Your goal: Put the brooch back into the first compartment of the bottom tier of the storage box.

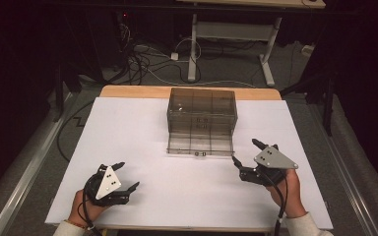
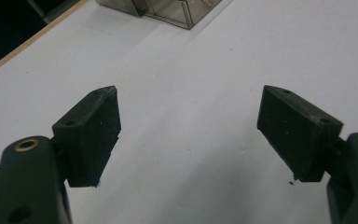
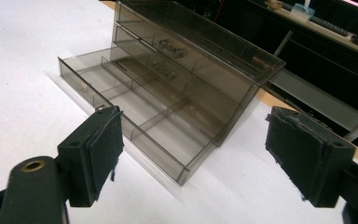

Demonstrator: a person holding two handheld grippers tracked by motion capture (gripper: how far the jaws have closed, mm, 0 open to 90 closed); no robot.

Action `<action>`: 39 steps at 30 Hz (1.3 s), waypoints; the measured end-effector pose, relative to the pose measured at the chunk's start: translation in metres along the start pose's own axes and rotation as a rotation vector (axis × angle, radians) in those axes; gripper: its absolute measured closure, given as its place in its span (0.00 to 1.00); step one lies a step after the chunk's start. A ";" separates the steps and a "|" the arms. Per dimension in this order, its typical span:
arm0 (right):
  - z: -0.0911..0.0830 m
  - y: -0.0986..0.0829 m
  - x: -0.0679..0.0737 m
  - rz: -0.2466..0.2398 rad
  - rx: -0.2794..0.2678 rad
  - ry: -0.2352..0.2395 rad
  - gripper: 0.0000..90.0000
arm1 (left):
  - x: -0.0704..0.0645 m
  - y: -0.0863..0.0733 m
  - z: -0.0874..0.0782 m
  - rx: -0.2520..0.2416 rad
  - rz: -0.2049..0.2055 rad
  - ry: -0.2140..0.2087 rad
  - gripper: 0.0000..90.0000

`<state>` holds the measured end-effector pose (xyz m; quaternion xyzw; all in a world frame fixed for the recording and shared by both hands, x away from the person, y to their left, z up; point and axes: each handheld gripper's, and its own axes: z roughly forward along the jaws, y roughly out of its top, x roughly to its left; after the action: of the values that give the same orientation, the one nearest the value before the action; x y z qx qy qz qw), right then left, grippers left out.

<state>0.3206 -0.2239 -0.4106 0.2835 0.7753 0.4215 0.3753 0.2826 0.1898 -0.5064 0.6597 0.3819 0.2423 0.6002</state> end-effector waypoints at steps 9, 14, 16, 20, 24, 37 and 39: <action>-0.005 -0.010 0.003 -0.014 0.017 0.003 0.21 | 0.000 0.001 -0.001 -0.015 -0.002 0.005 0.23; -0.008 -0.017 0.002 -0.012 0.028 -0.008 0.21 | 0.000 0.001 -0.001 -0.013 0.000 0.004 0.23; -0.010 -0.020 0.001 0.000 0.036 -0.016 0.21 | 0.000 0.001 -0.001 -0.010 0.002 0.003 0.23; -0.013 -0.027 -0.001 0.023 0.052 -0.007 0.20 | 0.001 0.000 0.000 -0.005 0.005 0.005 0.23; -0.017 -0.032 -0.001 0.030 0.067 -0.001 0.19 | 0.001 0.000 -0.001 -0.006 0.001 0.009 0.23; -0.027 -0.054 0.001 0.022 0.075 -0.001 0.18 | 0.001 0.000 0.000 0.002 0.003 0.003 0.23; -0.030 -0.058 0.002 0.023 0.071 -0.003 0.18 | 0.000 0.001 0.000 0.001 -0.001 0.001 0.23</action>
<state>0.2879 -0.2632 -0.4510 0.3062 0.7859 0.3977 0.3611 0.2831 0.1899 -0.5060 0.6596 0.3827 0.2423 0.5998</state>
